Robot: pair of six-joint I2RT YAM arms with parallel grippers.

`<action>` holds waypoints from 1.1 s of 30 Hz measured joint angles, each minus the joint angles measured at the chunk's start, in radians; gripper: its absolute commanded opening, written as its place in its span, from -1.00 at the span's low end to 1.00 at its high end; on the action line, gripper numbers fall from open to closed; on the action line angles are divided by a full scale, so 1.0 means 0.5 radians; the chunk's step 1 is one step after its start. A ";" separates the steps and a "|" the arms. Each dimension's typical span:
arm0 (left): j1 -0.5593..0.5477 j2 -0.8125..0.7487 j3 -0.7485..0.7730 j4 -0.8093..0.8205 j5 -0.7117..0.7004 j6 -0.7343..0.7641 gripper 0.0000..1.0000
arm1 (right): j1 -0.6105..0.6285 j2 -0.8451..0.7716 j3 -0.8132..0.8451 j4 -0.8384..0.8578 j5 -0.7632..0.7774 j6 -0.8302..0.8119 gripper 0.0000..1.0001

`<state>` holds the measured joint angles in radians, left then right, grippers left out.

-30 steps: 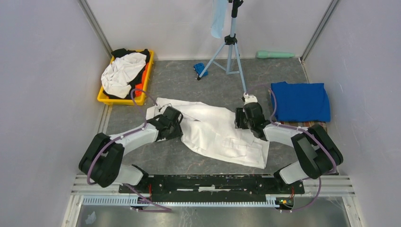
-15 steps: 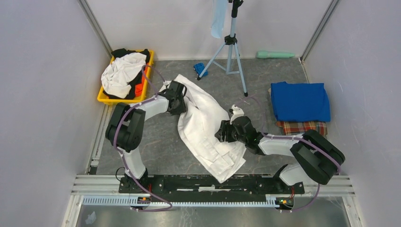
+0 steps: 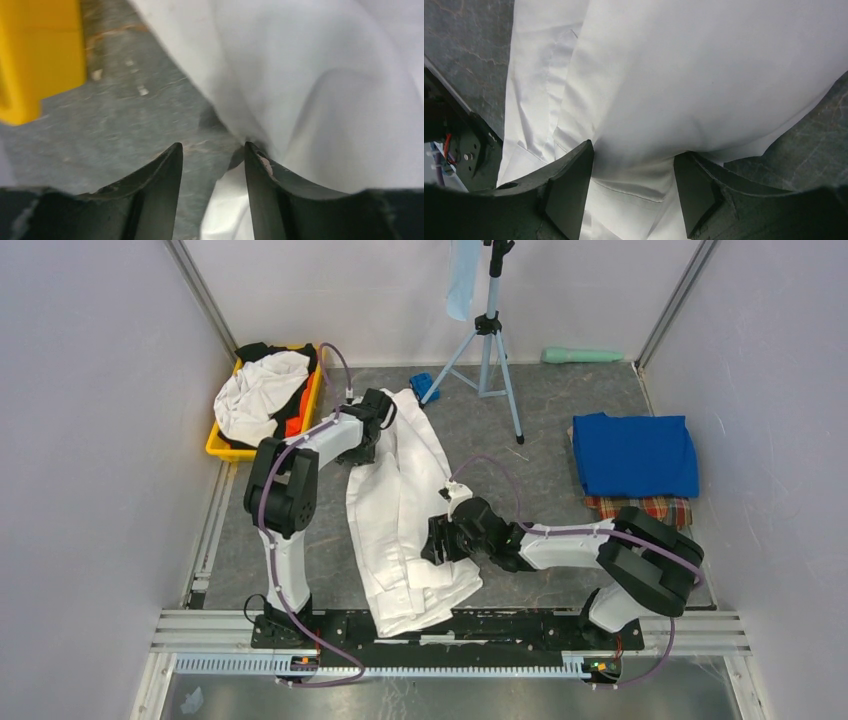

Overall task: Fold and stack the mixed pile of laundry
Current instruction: Adjust the shirt at the center of the board.

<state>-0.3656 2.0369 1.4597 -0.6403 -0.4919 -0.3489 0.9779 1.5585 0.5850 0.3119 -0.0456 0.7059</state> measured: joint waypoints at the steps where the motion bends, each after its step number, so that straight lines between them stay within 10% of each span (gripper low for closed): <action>1: 0.004 -0.014 0.000 -0.050 -0.066 0.017 0.19 | 0.018 -0.018 0.013 -0.065 0.007 -0.011 0.34; 16: -0.031 -0.861 -0.055 -0.382 -0.252 0.002 0.35 | 0.055 -0.372 0.227 -0.982 0.642 -0.368 0.47; 26: -0.109 -1.123 -0.342 -0.238 0.016 -0.009 0.20 | 0.031 -0.295 -0.024 -0.602 0.553 -0.500 0.29; 33: -0.023 -0.666 -0.246 0.022 0.215 -0.010 0.03 | 0.076 -0.277 -0.203 -0.189 0.459 -0.428 0.26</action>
<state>-0.3771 1.7039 1.3365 -0.6292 -0.3843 -0.3538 1.0157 1.4200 0.4835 0.2173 0.1841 0.4919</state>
